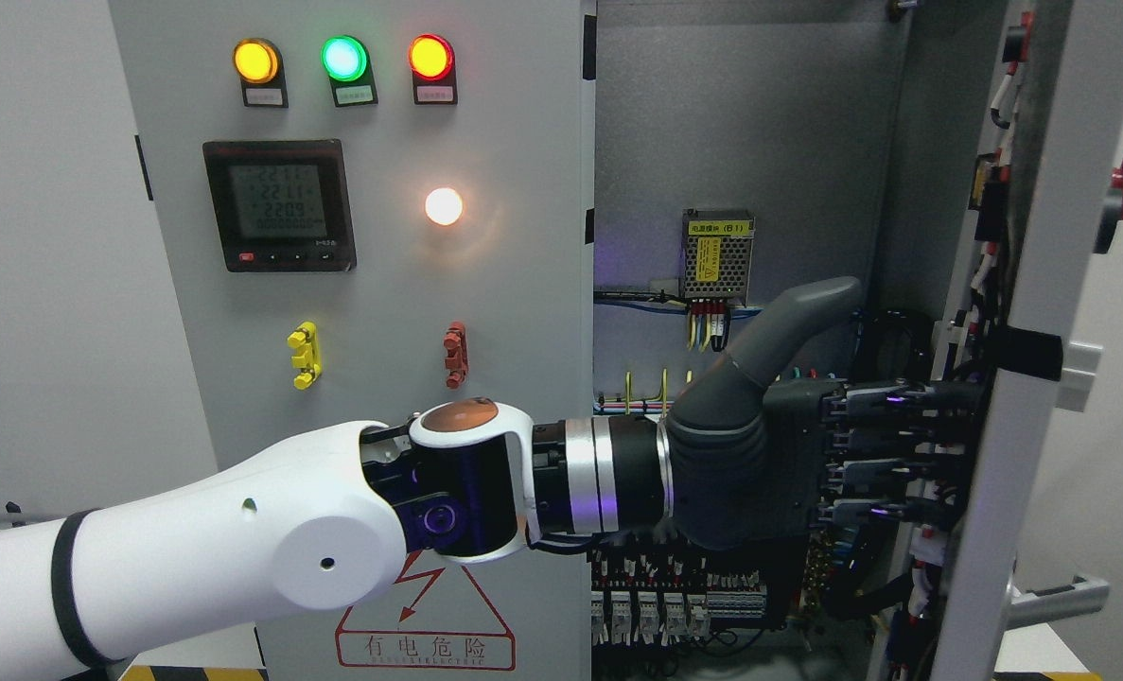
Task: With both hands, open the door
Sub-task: 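Extend the left arm to swing the door fully open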
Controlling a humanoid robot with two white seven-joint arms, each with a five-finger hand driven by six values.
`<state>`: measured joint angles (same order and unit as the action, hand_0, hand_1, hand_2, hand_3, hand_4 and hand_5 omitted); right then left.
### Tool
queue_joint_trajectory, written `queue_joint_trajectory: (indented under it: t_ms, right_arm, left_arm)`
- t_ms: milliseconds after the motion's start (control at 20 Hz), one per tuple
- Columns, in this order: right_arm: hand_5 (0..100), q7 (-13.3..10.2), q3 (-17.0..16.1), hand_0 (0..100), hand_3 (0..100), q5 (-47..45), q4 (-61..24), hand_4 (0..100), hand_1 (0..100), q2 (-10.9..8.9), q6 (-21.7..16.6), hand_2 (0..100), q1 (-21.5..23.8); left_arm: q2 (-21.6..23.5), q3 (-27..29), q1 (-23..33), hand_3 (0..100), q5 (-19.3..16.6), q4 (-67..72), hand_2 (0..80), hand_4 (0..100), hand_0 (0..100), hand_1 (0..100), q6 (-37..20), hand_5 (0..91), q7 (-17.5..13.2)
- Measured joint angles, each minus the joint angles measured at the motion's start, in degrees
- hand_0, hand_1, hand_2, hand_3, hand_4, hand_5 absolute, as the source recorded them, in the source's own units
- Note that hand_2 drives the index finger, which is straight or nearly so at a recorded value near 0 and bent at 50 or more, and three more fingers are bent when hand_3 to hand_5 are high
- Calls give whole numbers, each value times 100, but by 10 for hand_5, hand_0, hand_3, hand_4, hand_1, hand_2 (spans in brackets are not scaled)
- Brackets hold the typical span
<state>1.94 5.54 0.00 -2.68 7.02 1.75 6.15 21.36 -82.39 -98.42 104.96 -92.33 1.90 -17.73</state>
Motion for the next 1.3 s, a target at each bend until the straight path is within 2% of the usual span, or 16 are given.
queue_joint_trajectory:
  t_ms: [351, 801, 1302]
  right_arm:
    - [0, 0, 0, 107, 0, 0, -1, 0, 0, 0, 0, 0, 0]
    - [0, 0, 0, 107, 0, 0, -2, 0, 0, 0, 0, 0, 0]
    - [0, 0, 0, 107, 0, 0, -1, 0, 0, 0, 0, 0, 0]
  left_arm:
    - [-439, 33, -73, 0, -26, -17, 0, 31, 0, 0, 3, 0, 512]
    - [-1033, 54, -177, 0, -54, 114, 0, 30, 0, 0, -29, 0, 773]
    - [-1780, 65, -231, 0, -145, 518, 0, 30, 0, 0, -52, 0, 1414]
